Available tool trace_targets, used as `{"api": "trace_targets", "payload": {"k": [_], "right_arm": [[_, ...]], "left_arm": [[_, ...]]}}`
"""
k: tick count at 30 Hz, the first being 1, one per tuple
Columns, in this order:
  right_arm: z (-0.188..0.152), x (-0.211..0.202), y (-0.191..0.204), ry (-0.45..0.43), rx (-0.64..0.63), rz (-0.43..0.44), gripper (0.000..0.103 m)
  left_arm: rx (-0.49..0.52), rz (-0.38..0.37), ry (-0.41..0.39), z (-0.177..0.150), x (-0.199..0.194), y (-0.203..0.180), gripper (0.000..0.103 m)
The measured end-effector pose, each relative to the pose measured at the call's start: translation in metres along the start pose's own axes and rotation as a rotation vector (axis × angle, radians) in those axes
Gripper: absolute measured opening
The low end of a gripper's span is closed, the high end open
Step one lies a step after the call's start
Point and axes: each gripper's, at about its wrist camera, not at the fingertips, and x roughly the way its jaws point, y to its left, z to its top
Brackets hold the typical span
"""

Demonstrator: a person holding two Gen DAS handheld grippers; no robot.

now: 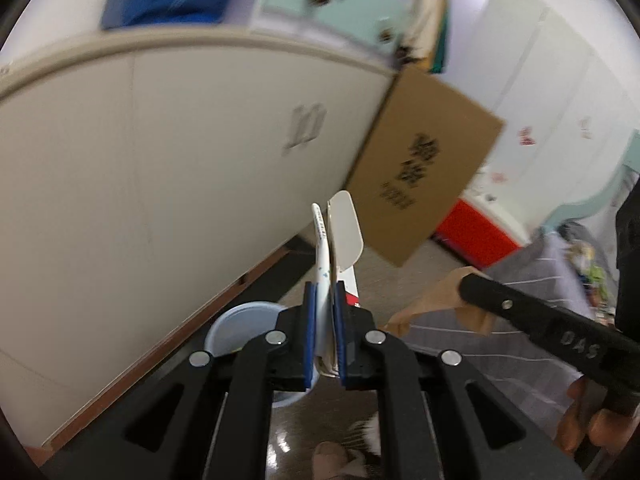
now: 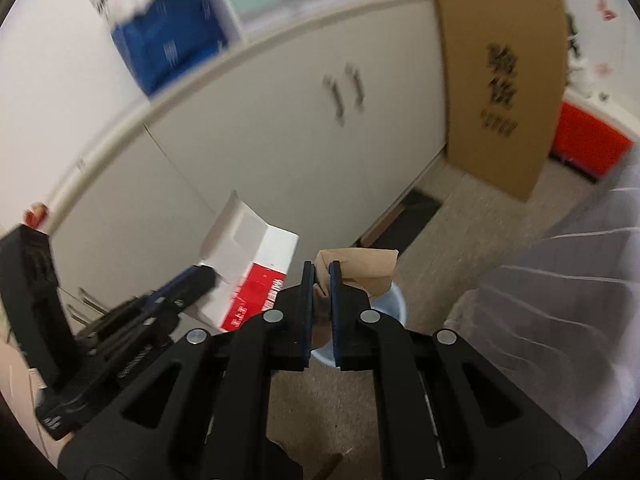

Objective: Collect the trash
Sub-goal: 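Grasp the brown paper scrap with the right gripper while the left carries packaging toward the wastebasket, then open both grippers over the wastebasket to drop packaging and brown paper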

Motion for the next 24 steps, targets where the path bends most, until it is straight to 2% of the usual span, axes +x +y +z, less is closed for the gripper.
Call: {"api": "trace_targets", "payload": {"k": [4,6,7,8,16,24], "right_arm": [[0.002,0.075,0.000,0.086,-0.005,0.011,0.010],[0.000,0.105,-0.002,0.134,0.000,-0.015,0.031],[-0.001,0.113,-0.004,0.143,0.004,-0.018,0.064],[-0.003,0.120,-0.005,0.144,0.007,-0.026,0.069],[-0.015,0.138,-0.018,0.167,0.022,-0.061,0.069],[-0.016,0.118,-0.024,0.111,0.035,-0.096,0.069]], "left_arm": [[-0.027,0.076,0.053,-0.003,0.034,0.033,0.008],[-0.039,0.105,0.082,-0.004,0.051,0.047,0.008],[-0.044,0.114,0.098,-0.005,0.058,0.053,0.008],[-0.047,0.119,0.106,-0.007,0.063,0.057,0.008],[-0.066,0.137,0.172,-0.019,0.094,0.070,0.008],[-0.047,0.122,0.193,-0.022,0.103,0.058,0.008]]}}
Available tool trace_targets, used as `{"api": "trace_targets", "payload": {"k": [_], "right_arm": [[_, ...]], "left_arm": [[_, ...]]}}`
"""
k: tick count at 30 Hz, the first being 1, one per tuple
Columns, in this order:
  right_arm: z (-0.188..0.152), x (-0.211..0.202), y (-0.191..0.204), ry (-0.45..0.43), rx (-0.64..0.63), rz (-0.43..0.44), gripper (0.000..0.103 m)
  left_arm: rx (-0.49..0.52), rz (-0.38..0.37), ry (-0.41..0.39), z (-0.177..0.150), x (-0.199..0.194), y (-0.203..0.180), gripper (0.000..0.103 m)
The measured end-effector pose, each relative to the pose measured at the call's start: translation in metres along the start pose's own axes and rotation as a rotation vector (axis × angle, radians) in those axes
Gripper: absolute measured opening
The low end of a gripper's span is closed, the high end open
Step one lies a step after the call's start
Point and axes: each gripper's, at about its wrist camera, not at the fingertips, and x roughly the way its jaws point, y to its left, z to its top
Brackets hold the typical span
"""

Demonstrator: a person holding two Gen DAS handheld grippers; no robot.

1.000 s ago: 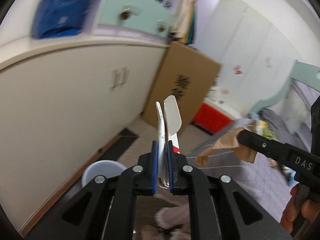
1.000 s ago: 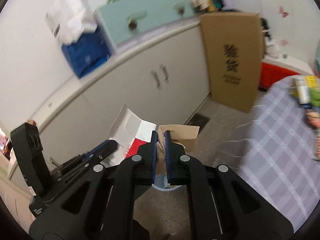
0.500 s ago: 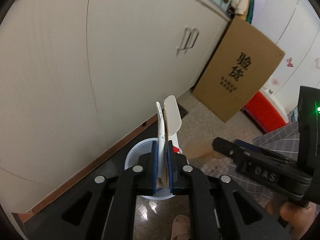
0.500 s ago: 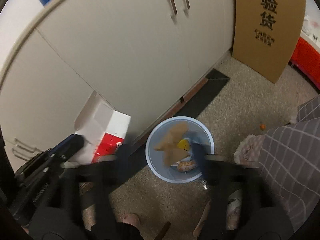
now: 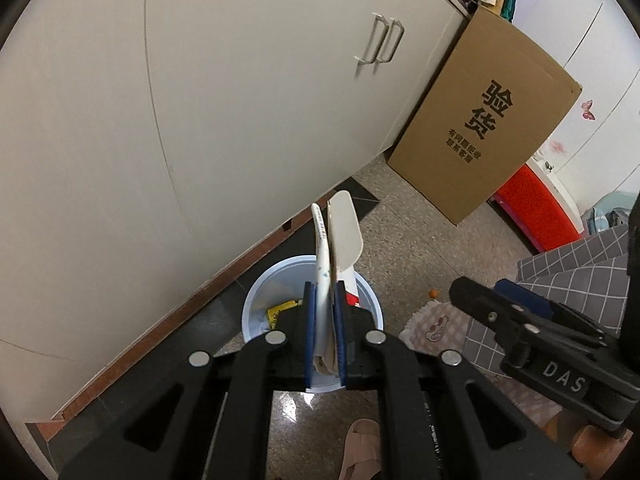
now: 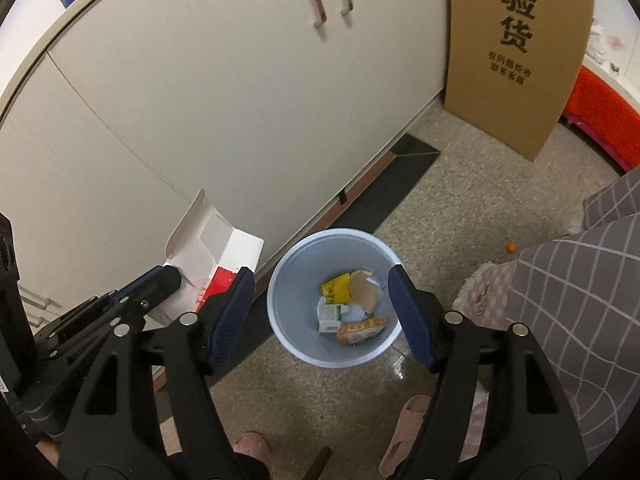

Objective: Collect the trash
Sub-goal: 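Open both grippers over the wastebasket to drop packaging and brown paper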

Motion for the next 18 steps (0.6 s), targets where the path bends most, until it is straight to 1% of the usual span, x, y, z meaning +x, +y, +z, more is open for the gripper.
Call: {"api": "trace_targets", "payload": {"k": [9,11,12,13,14,15,16,18], "right_arm": [[0.002,-0.036,-0.009,-0.102,0.042,-0.044,0.071],[0.003,-0.046,-0.012,-0.128,0.052,-0.049,0.071],[0.003,-0.049,-0.012,-0.135,0.054,-0.050,0.071],[0.003,-0.053,-0.013,-0.142,0.057,-0.051,0.071],[0.003,-0.057,-0.014,-0.147,0.059,-0.053,0.071],[0.002,-0.058,-0.014,-0.148,0.060,-0.054,0.071],[0.001,-0.062,-0.015,-0.150,0.063,-0.053,0.071],[-0.001,-0.069,-0.014,-0.157,0.061,-0.054,0.072]], "left_arm": [[0.031,0.002,-0.021,0.010,-0.014,-0.019,0.009],[0.037,0.010,-0.030,0.015,-0.017,-0.023,0.010],[0.033,0.005,-0.033,0.017,-0.018,-0.024,0.012],[0.024,0.001,-0.035,0.020,-0.018,-0.025,0.022],[0.016,0.005,-0.031,0.022,-0.017,-0.026,0.035],[0.010,0.017,-0.024,0.023,-0.016,-0.026,0.067],[0.000,0.037,-0.018,0.023,-0.017,-0.027,0.079],[-0.018,0.050,-0.021,0.022,-0.026,-0.027,0.079]]}}
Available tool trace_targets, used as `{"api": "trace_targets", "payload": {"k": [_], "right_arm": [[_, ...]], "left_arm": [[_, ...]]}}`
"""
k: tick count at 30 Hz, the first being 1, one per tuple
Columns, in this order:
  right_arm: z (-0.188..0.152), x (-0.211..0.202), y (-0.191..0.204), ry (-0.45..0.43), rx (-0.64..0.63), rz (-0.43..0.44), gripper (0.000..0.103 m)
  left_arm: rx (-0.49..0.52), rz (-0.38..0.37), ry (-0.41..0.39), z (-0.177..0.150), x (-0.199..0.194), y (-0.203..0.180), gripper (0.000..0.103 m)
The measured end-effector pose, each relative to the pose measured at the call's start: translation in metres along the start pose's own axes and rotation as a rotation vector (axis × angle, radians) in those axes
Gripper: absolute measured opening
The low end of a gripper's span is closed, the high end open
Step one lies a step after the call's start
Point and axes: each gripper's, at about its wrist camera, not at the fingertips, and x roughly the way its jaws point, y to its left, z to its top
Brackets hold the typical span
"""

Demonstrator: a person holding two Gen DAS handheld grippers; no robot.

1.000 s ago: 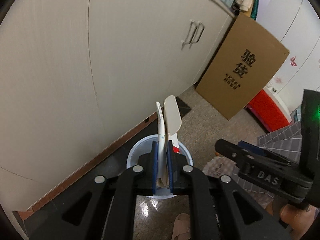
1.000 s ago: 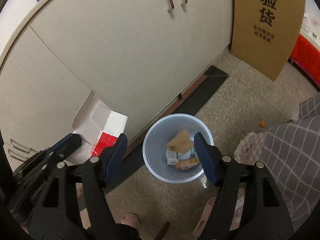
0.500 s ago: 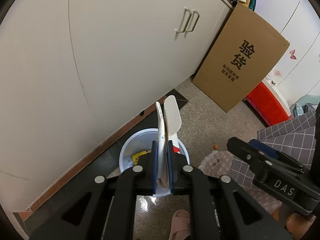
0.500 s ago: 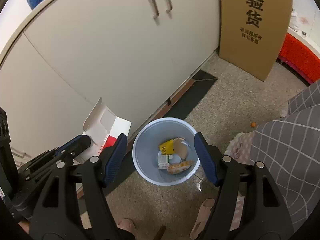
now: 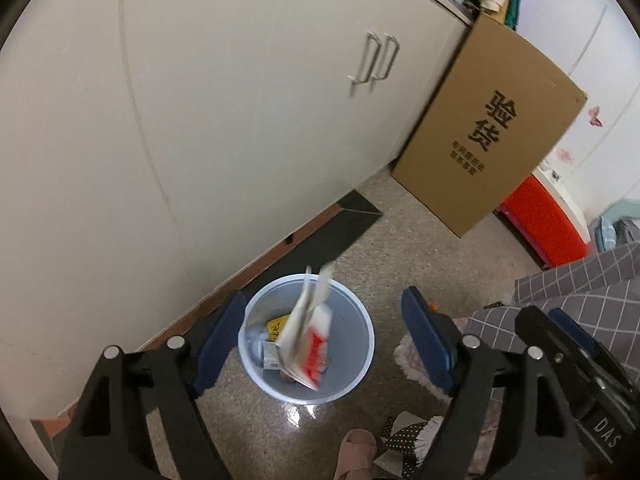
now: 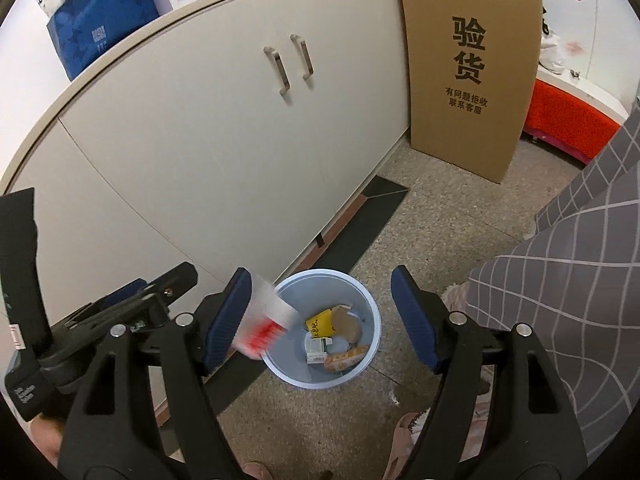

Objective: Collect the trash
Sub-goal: 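Open both grippers over the wastebasket to drop packaging and brown paper, then move both tools back over the table toward the tissue box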

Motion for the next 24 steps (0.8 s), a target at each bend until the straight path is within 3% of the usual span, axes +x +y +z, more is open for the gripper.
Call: {"api": "trace_targets", "payload": {"k": [8,15,24], "right_arm": [[0.002,-0.042,0.001,-0.053,-0.007,0.004,0.072],[0.003,-0.113,0.000,-0.159,-0.021,-0.007,0.073],[-0.019,-0.223,-0.045,-0.287,-0.001,-0.129,0.080]], "left_arm": [[0.039,-0.024,-0.038,-0.006,-0.043,-0.016,0.079],[0.071,-0.052,-0.143,-0.012,-0.112,-0.038,0.079],[0.196,-0.128,-0.228,-0.038,-0.186,-0.109,0.079]]}}
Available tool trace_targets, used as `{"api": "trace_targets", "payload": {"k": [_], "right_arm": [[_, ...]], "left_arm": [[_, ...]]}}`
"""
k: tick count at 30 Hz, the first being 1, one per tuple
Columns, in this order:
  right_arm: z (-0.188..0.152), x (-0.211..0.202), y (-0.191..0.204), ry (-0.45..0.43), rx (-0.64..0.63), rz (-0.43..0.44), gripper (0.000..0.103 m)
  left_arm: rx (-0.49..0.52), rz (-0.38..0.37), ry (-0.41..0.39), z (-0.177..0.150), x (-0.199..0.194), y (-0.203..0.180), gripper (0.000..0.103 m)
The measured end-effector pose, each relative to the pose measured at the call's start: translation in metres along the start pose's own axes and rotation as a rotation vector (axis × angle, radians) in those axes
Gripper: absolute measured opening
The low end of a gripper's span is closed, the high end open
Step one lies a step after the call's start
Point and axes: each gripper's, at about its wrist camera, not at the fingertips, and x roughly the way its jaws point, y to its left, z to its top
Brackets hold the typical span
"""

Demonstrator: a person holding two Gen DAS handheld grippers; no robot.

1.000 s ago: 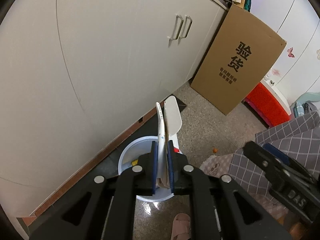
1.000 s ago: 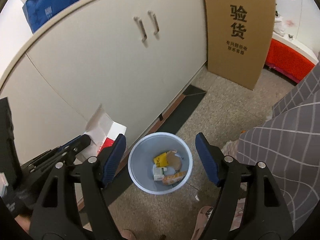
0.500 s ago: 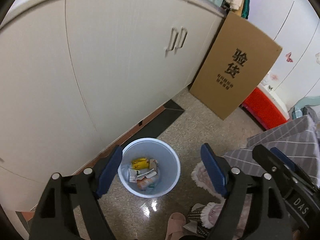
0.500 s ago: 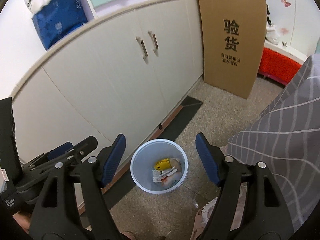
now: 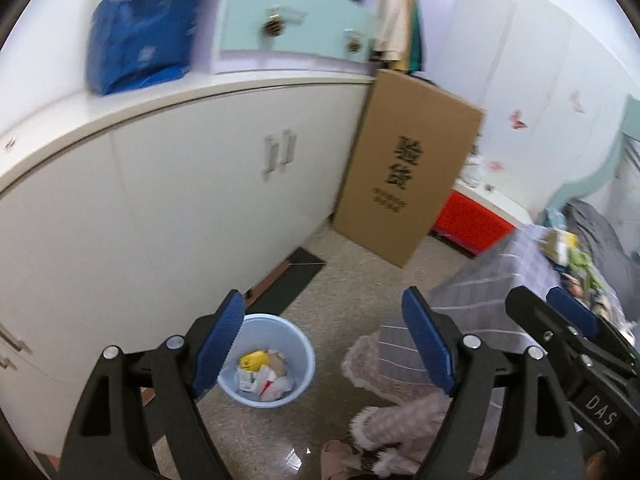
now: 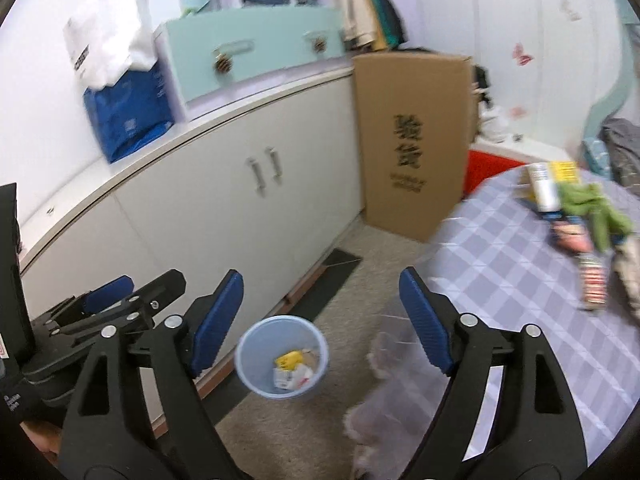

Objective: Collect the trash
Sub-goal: 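Move both tools back over the table toward the tissue box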

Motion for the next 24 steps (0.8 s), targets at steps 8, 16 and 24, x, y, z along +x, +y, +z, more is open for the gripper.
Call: {"api": "trace_targets", "payload": {"k": [8,16,24], "right_arm": [[-0.017,-0.076,-0.098,-0.058,0.041,-0.275,0.088],[-0.050,-0.107,-0.189,0.006,0.108,-0.567,0.093],[-0.059,-0.063,-0.218,0.178,-0.019,-0.715,0.093]], "left_arm": [[0.148,-0.110,-0.001,-0.018,-0.028,-0.098,0.080],[0.263,-0.232,0.066,-0.045,-0.023,-0.191,0.080],[0.323,-0.279,0.128,-0.063,-0.011,-0.234,0.080]]}}
